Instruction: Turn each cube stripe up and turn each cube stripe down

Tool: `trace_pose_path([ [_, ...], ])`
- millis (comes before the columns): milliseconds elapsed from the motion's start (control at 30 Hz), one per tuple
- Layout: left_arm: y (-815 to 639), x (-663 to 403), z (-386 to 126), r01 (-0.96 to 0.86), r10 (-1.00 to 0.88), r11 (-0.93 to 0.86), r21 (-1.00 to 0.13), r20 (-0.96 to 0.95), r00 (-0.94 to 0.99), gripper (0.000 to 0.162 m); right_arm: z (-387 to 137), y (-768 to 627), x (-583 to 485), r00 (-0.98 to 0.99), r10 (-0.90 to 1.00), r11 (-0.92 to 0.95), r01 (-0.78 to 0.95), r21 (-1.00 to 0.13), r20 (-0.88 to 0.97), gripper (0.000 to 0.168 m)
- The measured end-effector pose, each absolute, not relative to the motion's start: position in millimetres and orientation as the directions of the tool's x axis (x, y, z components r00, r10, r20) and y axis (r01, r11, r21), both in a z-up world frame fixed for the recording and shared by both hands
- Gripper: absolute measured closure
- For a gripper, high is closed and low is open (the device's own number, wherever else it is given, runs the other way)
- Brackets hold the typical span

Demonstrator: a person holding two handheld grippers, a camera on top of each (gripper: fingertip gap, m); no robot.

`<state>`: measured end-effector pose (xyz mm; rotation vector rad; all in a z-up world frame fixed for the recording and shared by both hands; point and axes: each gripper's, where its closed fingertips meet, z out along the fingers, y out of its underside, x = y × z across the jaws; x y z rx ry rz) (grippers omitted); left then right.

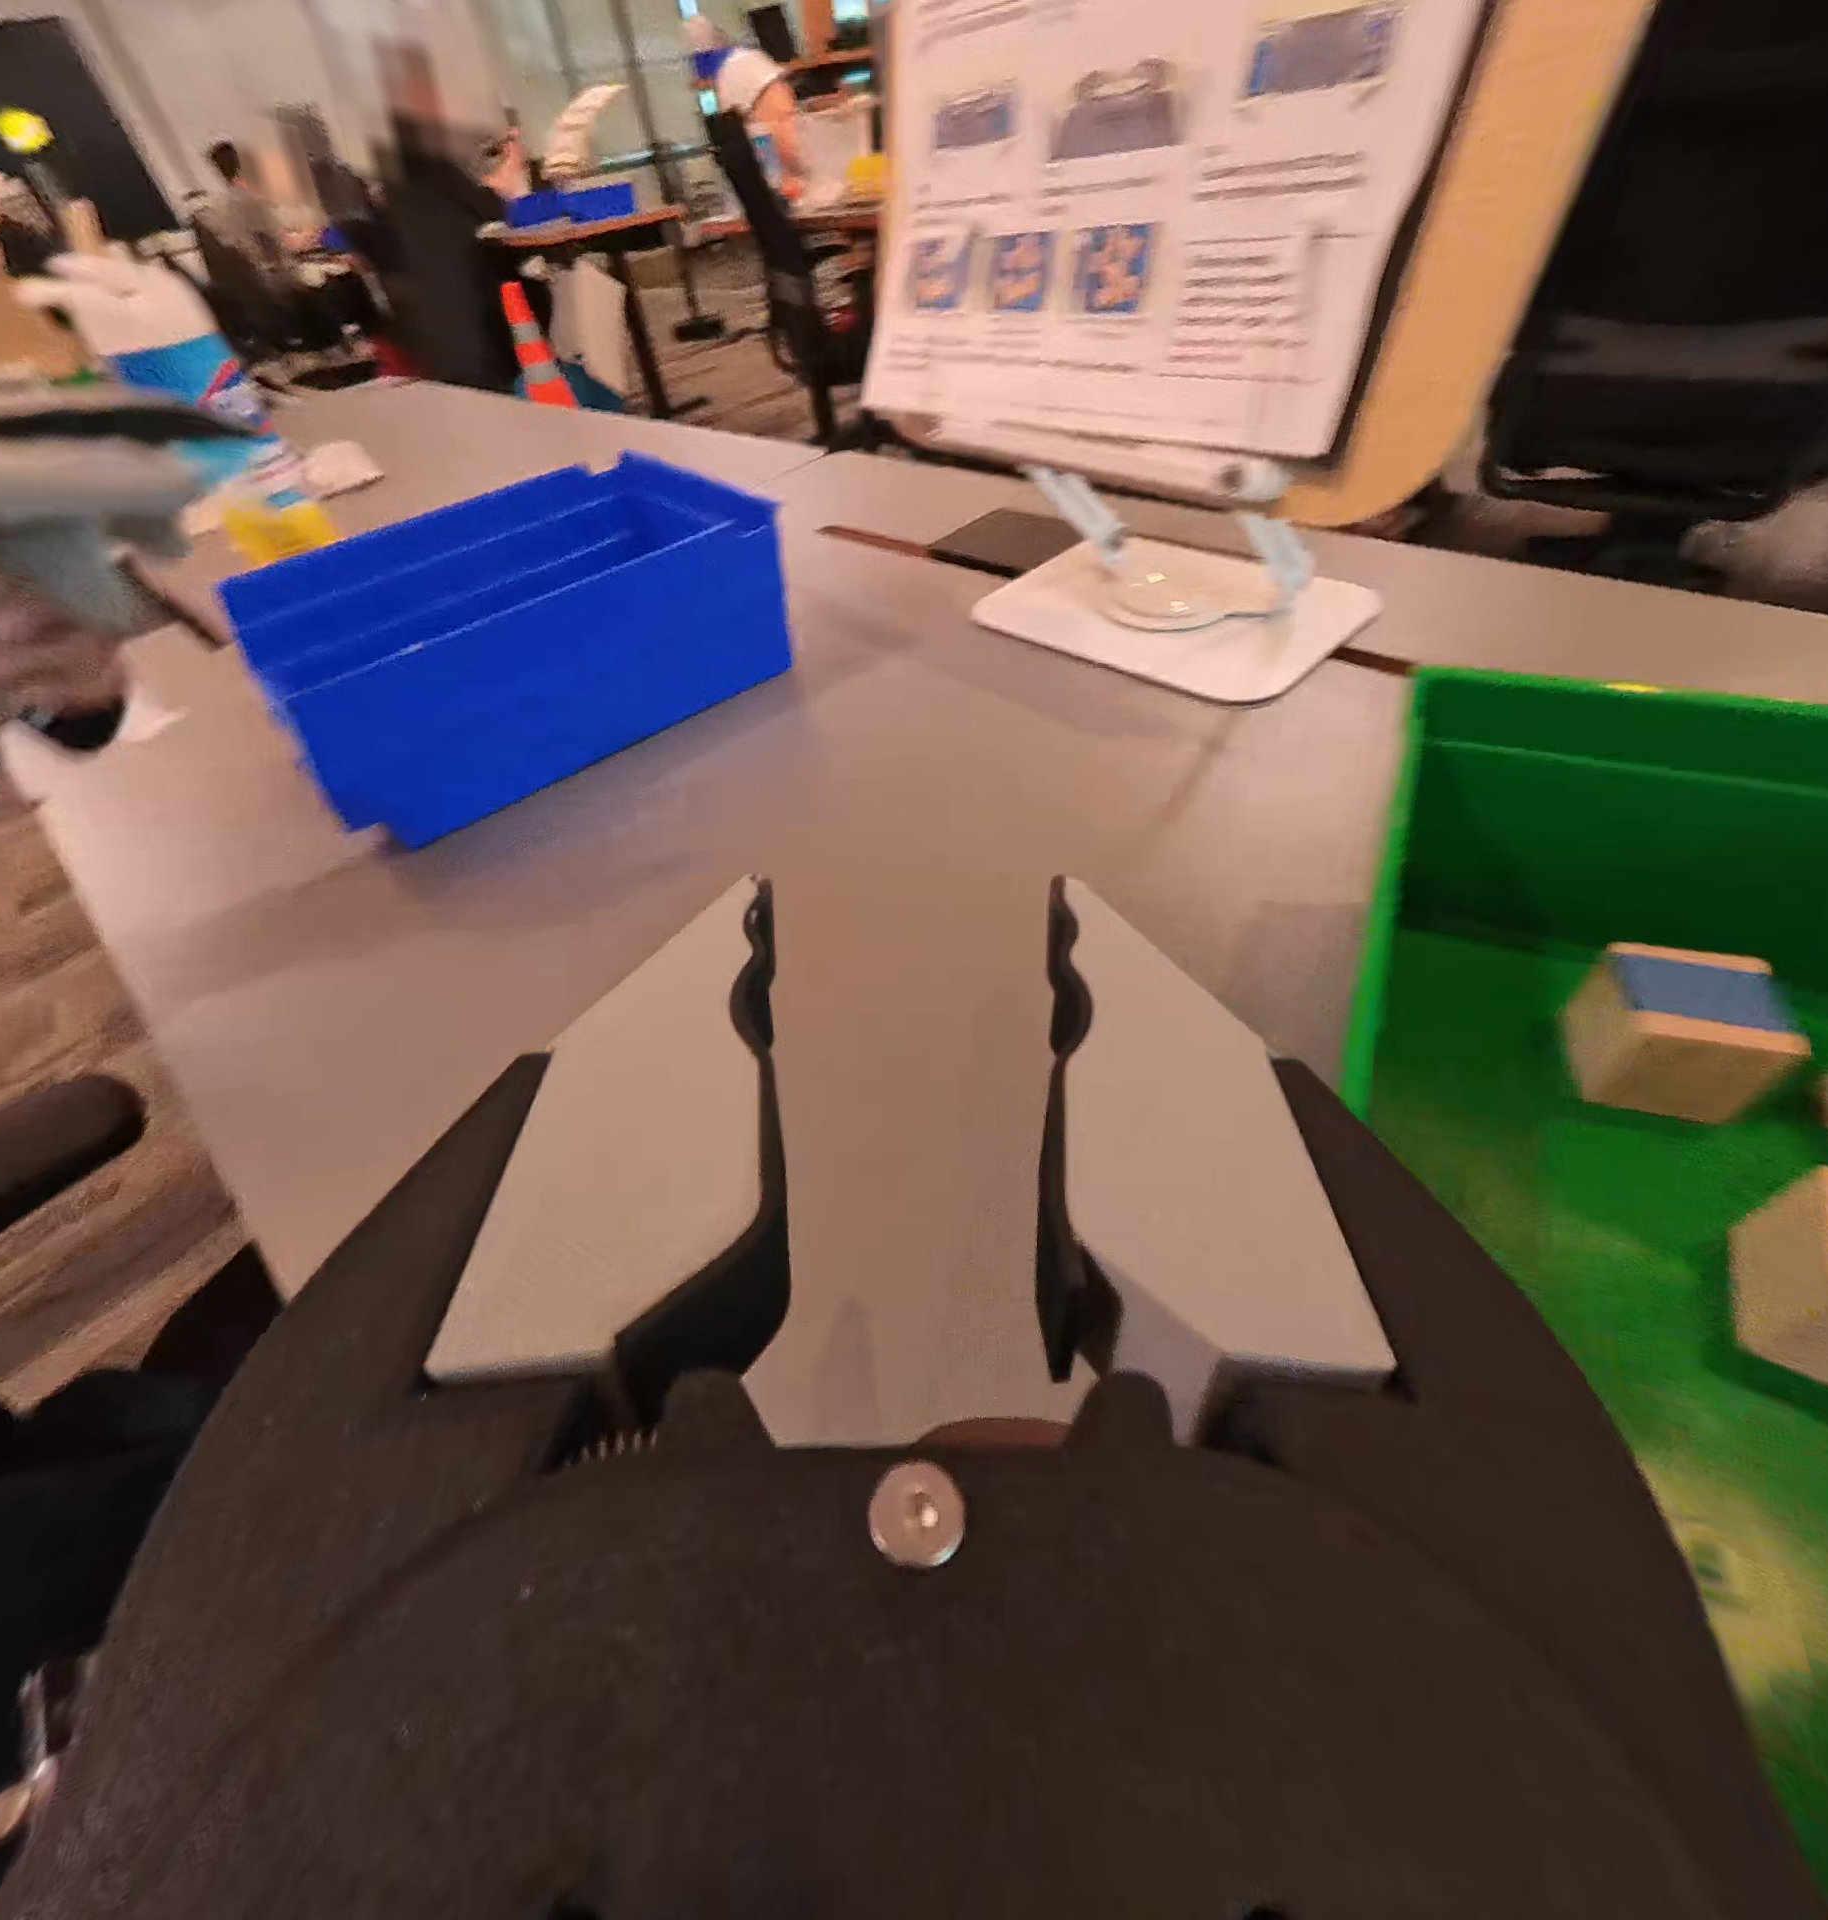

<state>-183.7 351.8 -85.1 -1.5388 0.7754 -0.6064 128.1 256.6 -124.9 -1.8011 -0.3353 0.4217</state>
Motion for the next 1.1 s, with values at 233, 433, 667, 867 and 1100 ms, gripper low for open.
trace_pose_path([
  [233, 478.0, -241.9, -126.6, -0.286, -0.636, -0.254, -0.924, -0.063, 0.769, 0.107, -167.7, 232.6, 85.9, 0.86, 0.504, -0.222, 0.041, -0.974, -0.078, 0.121],
  [433, 549.4, -246.5, -208.2, -0.354, -0.559, -0.536, -0.767, 0.008, 0.829, 0.102, -191.8, 230.4, 83.7, 0.848, 0.513, -0.279, 0.021, -0.96, -0.131, 0.121],
  [667, 579.9, -247.8, -260.2, -0.368, -0.475, -0.669, -0.646, -0.009, 0.88, 0.107, -199.1, 235.9, 94.9, 0.869, 0.479, -0.294, 0.027, -0.955, -0.123, 0.122],
  [867, 583.5, -253.9, -260.0, -0.419, -0.482, -0.623, -0.66, -0.098, 0.871, 0.111, -200.1, 235.0, 88.1, 0.865, 0.489, -0.31, 0.048, -0.95, -0.116, 0.123],
  [1100, 516.0, -209.6, -148.4, -0.337, -0.651, -0.206, -0.919, -0.129, 0.748, 0.112, -182.4, 228.9, 39.4, 0.759, 0.619, -0.325, 0.015, -0.946, -0.2, 0.123],
])
